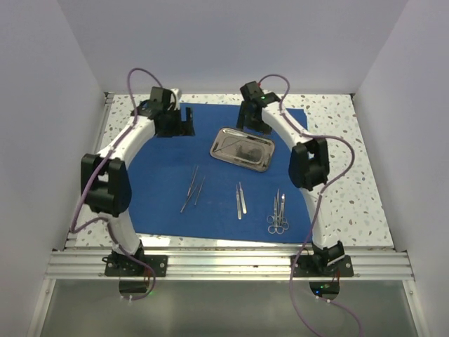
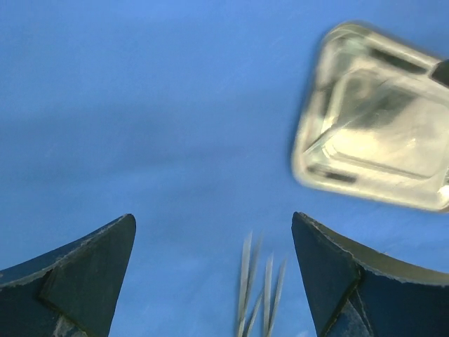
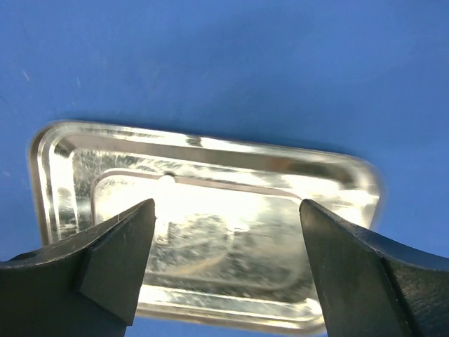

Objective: Open and lay out the surgical kit
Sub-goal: Pick up the medical item from the container.

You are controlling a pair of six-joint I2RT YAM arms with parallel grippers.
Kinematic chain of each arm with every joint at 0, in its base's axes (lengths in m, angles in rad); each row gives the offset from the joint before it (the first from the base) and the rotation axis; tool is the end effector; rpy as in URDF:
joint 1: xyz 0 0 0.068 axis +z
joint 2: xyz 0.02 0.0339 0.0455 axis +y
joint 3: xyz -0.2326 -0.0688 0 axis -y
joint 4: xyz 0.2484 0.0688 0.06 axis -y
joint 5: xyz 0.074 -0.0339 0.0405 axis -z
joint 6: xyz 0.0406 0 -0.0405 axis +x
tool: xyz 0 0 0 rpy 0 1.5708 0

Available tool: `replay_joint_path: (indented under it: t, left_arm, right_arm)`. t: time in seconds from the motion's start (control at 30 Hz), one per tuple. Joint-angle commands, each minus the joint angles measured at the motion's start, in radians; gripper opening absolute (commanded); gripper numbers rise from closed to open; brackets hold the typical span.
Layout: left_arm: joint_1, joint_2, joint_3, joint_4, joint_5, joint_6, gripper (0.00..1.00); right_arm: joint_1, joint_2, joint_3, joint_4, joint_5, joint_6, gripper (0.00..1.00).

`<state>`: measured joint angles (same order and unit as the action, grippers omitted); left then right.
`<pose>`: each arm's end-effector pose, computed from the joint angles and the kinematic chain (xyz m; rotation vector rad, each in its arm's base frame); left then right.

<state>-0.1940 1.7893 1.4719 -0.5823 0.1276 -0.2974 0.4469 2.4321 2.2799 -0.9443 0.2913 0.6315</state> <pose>0.3878 -0.0815 0.2306 -0.0735 2.4958 -0.3664 0.4583 0.2067 0.1862 0.3301 2.5698 -0.0046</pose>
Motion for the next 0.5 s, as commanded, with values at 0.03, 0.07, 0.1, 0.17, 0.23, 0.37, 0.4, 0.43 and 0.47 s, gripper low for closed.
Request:
replay_joint_path:
  t: [0.03, 0.07, 0.1, 0.17, 0.23, 0.37, 0.4, 0.43, 0.47]
  left_arm:
    - [-0.116, 0.157, 0.249, -0.062, 0.029, 0.066, 0.95]
    - [-0.131, 0.206, 0.280, -0.067, 0.046, 0.070, 0.95]
    - [-0.159, 0.228, 0.328, -0.071, 0.052, 0.078, 0.94]
    - [-0.186, 0.263, 0.355, -0.067, 0.053, 0.086, 0.94]
    - [-0.219, 0.311, 0.376, -0.042, 0.050, 0.095, 0.93]
    - [-0.266, 0.410, 0.455, -0.027, 0.018, 0.104, 0.90]
    - [-0.274, 0.421, 0.464, -0.019, 0.017, 0.106, 0.90]
    - [-0.278, 0.433, 0.475, -0.011, 0.006, 0.106, 0.90]
    - [-0.286, 0.459, 0.499, -0.011, 0.001, 0.104, 0.90]
  right_arm:
    - [-0.080, -0.260, -0.133, 0.067, 0.009, -0.027, 0.88]
    - [-0.089, -0.347, -0.182, 0.082, 0.011, -0.030, 0.88]
    - [-0.097, -0.388, -0.283, 0.099, 0.009, -0.030, 0.88]
    - [-0.128, -0.474, -0.379, 0.143, 0.008, -0.039, 0.88]
    - [-0.158, -0.591, -0.495, 0.163, 0.008, -0.055, 0.88]
    - [-0.197, -0.754, -0.676, 0.159, 0.017, -0.096, 0.88]
    - [-0.204, -0.789, -0.704, 0.156, 0.023, -0.102, 0.88]
    - [-0.217, -0.844, -0.730, 0.147, 0.026, -0.108, 0.88]
    - [-0.224, -0.875, -0.778, 0.144, 0.028, -0.108, 0.88]
